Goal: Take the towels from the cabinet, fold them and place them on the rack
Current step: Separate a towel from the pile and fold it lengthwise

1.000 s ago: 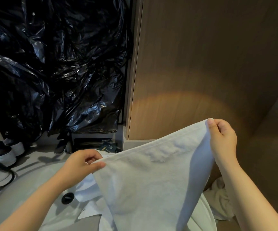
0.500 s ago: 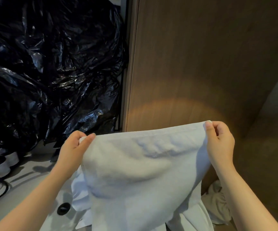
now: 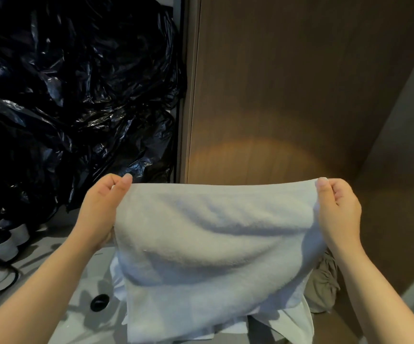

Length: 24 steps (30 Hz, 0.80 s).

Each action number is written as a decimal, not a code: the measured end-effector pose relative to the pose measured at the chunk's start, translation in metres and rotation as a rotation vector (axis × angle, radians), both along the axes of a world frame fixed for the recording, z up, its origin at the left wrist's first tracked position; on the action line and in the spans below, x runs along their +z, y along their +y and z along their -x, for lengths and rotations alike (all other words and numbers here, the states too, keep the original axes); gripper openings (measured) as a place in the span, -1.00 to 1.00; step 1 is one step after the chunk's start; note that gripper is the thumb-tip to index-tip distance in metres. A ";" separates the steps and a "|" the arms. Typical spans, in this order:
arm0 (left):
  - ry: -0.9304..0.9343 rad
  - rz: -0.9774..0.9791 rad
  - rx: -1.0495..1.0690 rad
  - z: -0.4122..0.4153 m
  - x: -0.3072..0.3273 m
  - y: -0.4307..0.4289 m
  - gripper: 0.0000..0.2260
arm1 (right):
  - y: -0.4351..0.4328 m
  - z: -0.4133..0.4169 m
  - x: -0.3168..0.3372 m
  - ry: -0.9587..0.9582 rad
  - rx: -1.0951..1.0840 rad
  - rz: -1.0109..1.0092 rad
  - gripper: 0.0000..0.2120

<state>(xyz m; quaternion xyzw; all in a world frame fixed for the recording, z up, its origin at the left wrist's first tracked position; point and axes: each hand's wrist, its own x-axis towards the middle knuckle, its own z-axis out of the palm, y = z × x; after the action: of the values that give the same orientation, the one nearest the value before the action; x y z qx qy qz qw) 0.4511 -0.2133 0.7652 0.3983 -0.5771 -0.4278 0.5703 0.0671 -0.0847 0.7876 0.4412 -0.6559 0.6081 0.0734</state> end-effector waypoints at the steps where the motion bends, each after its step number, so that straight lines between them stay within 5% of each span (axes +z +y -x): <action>1: 0.032 -0.007 -0.033 -0.003 0.000 0.001 -0.60 | 0.005 -0.001 0.001 0.000 -0.003 0.002 -0.73; 5: 0.057 -0.051 -0.081 -0.003 -0.002 0.002 -0.64 | 0.016 -0.007 0.000 -0.028 0.009 -0.012 -0.71; 14: -0.404 0.005 0.117 0.018 -0.040 -0.016 -0.76 | -0.006 0.011 -0.057 -0.100 0.042 -0.276 -0.74; 24: -0.583 -0.035 0.260 0.049 -0.062 -0.061 -0.78 | -0.070 0.047 -0.094 -0.231 0.046 -0.466 -0.77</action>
<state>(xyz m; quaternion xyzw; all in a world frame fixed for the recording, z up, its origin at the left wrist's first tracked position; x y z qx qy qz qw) 0.4021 -0.2746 0.7028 0.5842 -0.6529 -0.2291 0.4241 0.0200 -0.1552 0.6934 0.3888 -0.7719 0.4886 -0.1193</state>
